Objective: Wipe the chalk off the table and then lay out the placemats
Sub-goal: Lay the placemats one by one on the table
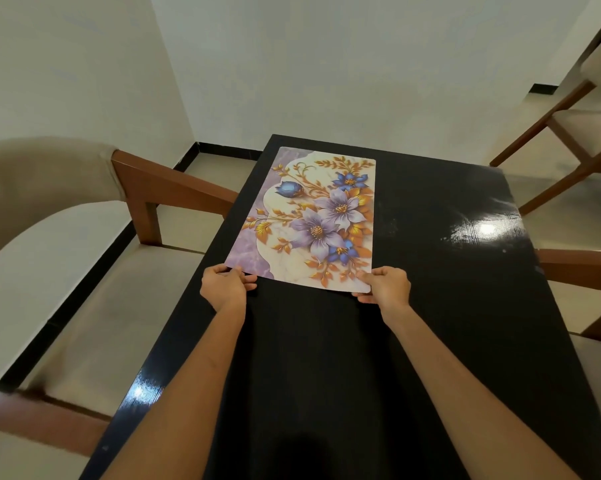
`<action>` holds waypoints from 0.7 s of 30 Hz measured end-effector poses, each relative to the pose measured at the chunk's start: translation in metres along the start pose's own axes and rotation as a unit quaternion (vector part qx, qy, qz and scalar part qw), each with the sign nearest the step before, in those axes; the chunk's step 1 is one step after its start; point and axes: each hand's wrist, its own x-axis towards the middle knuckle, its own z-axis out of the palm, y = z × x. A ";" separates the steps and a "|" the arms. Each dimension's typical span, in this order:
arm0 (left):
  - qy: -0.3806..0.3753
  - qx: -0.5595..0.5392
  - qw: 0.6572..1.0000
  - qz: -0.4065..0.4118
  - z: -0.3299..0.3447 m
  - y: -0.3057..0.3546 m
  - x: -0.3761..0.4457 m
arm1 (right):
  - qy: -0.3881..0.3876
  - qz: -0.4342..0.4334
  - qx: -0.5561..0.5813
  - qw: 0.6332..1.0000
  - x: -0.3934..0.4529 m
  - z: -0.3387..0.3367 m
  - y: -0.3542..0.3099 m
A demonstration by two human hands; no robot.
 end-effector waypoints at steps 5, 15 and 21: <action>-0.013 -0.034 0.999 -0.023 -0.003 0.006 0.004 | 0.003 -0.019 -0.010 1.000 -0.002 0.001 0.001; -0.012 -0.028 0.999 -0.022 -0.005 0.006 0.005 | 0.003 -0.004 -0.008 1.000 -0.001 -0.001 0.000; 0.001 -0.025 0.999 -0.024 -0.003 0.004 0.006 | 0.007 -0.007 -0.058 0.998 0.005 0.000 -0.001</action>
